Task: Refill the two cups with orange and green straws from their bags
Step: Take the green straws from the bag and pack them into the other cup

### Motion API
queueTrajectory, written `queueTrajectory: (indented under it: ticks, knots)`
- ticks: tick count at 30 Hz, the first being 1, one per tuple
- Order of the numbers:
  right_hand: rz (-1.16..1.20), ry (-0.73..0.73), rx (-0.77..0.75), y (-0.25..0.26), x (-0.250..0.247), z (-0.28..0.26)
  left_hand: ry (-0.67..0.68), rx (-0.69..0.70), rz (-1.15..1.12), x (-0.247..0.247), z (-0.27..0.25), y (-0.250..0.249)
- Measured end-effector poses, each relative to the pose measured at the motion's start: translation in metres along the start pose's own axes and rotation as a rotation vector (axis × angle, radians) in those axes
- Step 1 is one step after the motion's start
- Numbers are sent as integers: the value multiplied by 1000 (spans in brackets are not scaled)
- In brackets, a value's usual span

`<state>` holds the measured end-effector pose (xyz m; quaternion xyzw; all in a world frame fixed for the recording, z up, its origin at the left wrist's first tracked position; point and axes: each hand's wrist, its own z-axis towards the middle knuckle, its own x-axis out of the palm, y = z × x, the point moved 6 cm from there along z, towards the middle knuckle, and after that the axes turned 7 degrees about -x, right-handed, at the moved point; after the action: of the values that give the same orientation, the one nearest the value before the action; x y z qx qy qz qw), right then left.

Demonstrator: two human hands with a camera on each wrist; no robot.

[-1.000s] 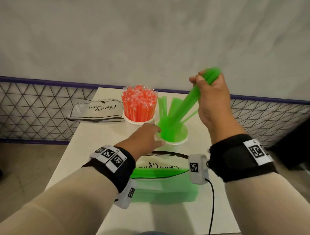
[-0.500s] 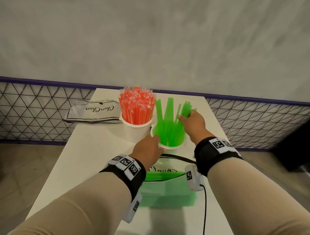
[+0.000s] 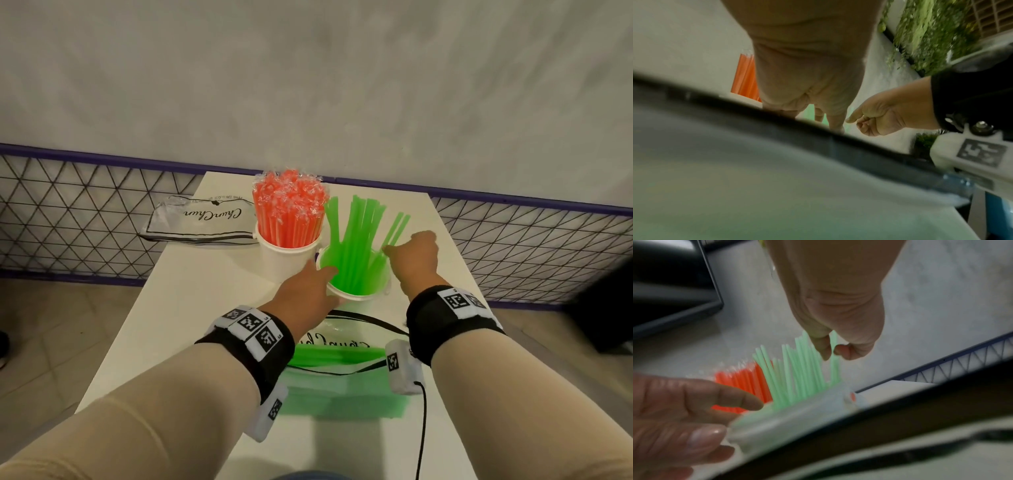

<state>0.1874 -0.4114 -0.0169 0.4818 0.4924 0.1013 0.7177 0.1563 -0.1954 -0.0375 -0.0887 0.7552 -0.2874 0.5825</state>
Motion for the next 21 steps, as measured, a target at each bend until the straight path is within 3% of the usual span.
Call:
queueTrajectory:
  ticks: [2, 4, 6, 8, 10, 13, 16, 21]
  knots:
    - [130, -94, -18, 11, -14, -8, -18, -22, -116, -12, -6, 2]
    - [252, -166, -133, 34, -27, -24, -39, -19, -238, -26, -14, 9]
    - [315, -129, -292, 66, -30, -49, 23, -22, -233, -37, -20, 20]
    - [291, 84, -434, 96, -15, -79, 191, -62, -149, -37, -27, 34]
    - [155, 440, -555, 115, 16, -116, 337, -86, -4, -31, -35, 47]
    - [-381, 913, -753, 105, 73, -167, 401, -137, 156, -17, -43, 64]
    - [-841, 992, -869, 77, 114, -191, 389, -148, 229, -8, -49, 77]
    - [-819, 1032, -809, 44, 143, -201, 443, -128, 208, 1, -60, 99]
